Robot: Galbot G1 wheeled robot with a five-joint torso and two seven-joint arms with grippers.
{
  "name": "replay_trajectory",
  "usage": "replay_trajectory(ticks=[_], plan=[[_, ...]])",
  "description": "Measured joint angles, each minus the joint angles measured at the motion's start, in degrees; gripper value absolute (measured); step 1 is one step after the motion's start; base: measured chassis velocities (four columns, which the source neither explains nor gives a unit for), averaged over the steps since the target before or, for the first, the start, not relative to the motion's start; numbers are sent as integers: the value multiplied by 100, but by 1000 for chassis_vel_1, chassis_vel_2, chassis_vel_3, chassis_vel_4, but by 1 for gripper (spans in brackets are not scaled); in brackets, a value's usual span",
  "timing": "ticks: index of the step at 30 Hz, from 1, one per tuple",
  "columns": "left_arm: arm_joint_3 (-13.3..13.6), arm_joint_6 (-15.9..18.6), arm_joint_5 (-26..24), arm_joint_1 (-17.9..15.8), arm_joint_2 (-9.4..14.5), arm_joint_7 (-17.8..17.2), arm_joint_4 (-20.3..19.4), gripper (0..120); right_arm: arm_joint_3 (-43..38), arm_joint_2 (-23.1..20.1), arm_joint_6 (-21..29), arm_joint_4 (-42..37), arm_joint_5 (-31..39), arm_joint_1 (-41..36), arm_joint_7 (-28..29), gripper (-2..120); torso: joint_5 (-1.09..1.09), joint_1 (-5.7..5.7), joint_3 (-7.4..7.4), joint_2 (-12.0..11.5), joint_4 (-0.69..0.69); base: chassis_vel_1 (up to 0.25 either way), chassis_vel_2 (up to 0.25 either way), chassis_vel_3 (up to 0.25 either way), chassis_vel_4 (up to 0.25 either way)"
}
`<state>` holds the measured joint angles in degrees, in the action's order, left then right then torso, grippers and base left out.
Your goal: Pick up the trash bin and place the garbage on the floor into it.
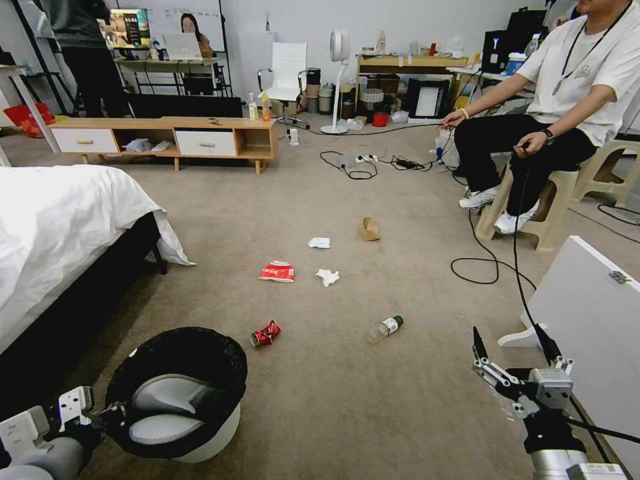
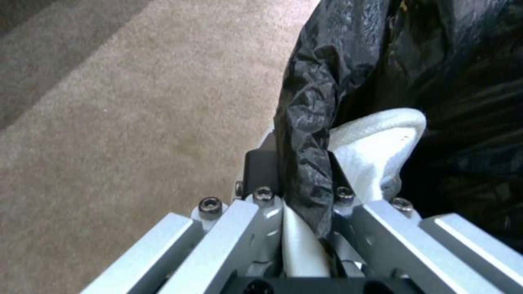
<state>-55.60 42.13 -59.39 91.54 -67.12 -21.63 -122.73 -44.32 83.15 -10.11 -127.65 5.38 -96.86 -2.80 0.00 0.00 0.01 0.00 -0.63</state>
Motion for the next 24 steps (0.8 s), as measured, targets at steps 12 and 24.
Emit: replay_trajectory(ticks=[12, 24], plan=[[-70, 0, -20, 30, 20, 1, -12, 3, -5, -7, -11, -16, -13, -21, -5, 100, 0, 0, 0, 0, 0, -158, 157, 161, -163], [-160, -1, -23, 107, -22, 12, -57, 3, -15, -29, -70, -48, -7, -65, -13, 100, 0, 1, 0, 0, 0, -188, 198, 185, -188]])
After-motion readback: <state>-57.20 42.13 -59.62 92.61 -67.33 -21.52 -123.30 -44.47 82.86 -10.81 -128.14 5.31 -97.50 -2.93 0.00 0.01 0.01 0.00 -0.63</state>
